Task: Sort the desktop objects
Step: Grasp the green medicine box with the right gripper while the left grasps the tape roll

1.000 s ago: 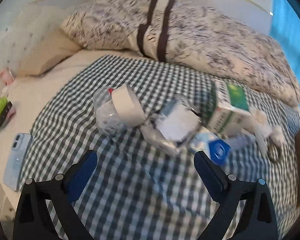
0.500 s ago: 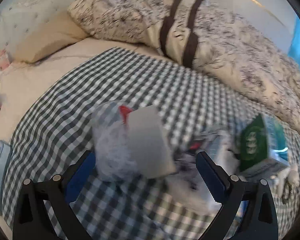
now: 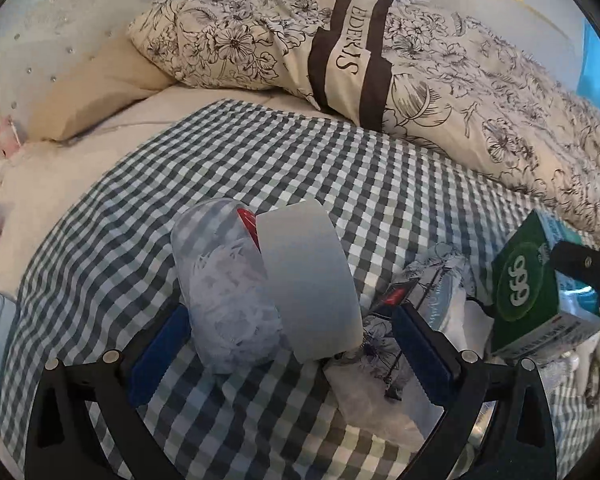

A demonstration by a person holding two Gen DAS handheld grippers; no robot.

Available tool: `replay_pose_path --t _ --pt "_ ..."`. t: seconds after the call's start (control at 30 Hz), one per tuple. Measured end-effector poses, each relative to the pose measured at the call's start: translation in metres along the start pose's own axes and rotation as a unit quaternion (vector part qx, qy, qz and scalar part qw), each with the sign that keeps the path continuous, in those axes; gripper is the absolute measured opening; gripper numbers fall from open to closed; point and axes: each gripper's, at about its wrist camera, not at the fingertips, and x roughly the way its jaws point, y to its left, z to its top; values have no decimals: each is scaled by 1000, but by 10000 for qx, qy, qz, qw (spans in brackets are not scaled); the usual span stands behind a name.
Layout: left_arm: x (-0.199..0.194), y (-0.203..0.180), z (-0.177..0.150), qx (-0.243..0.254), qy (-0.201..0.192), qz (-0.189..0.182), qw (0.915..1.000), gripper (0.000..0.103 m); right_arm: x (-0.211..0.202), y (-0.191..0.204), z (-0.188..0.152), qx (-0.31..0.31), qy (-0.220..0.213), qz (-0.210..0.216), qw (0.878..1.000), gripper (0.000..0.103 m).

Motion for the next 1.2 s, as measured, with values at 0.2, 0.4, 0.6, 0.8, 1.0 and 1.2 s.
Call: replay_pose_path --t 0.2,0.4,0.6,0.8,1.0,1.2 --pt "5 -6 1 5 -124 334 9994 103 16 -1 -4 -27 142 -44 9999 87" --pt "7 -13 2 177 -316 488 9982 103 13 -12 -7 38 -57 -25 10000 87" --pt "-5 -26 6 469 -751 580 9944 103 15 -10 -9 -25 -50 -17 10000 87" --pt "4 -48 2 787 -904 518 9914 103 19 -7 -14 -102 7 -14 9999 87" --pt "6 -61 1 980 -929 222 9906 63 17 -10 -14 -111 -45 -42 9999 87" --pt "26 -39 8 412 -95 -292 9987 24 14 -3 -14 -288 -94 -79 9995 87"
